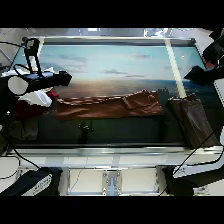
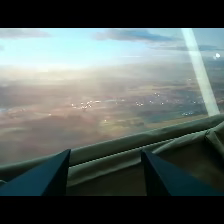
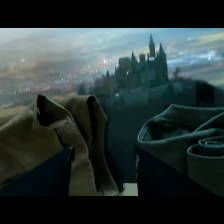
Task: Fold the shirts.
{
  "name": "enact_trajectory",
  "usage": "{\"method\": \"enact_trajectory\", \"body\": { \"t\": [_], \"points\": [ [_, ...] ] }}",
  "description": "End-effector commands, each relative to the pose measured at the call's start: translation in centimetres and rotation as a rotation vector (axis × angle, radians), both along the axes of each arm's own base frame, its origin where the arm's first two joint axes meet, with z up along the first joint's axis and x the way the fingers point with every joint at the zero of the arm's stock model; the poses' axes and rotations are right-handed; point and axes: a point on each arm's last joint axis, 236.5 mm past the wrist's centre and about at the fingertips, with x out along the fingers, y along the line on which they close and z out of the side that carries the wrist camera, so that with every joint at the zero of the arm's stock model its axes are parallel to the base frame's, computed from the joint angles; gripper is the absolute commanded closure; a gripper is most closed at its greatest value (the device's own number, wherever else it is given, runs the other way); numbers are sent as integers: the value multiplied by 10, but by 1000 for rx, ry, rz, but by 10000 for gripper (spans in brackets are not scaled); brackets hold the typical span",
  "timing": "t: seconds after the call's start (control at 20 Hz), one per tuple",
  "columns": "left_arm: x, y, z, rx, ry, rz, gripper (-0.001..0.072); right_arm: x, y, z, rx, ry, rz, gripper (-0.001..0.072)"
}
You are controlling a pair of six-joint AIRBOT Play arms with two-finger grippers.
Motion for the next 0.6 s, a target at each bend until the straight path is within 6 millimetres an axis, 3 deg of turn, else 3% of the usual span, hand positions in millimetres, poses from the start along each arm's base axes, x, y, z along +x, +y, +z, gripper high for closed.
{"method": "enact_trajectory", "body": {
  "t": [0.0, 0.25, 0.35, 0.45, 0.55],
  "points": [
    [2, -4, -5, -1, 10, -5, 191, -14, 9, -55, 284, 69, 41, 210],
    [8, -5, -27, -34, 77, 30, 191, -14, 56, -136, 412, 170, 120, 202],
    [10, -5, -35, -31, 100, 28, 191, -8, 81, -156, 425, 187, 170, 199],
    [9, -6, -42, -27, 123, 25, 191, 2, 103, -170, 391, 183, 195, 25],
    [7, -6, -45, -24, 137, 22, 191, 11, 122, -177, 356, 171, 219, 21]
  ]
}}
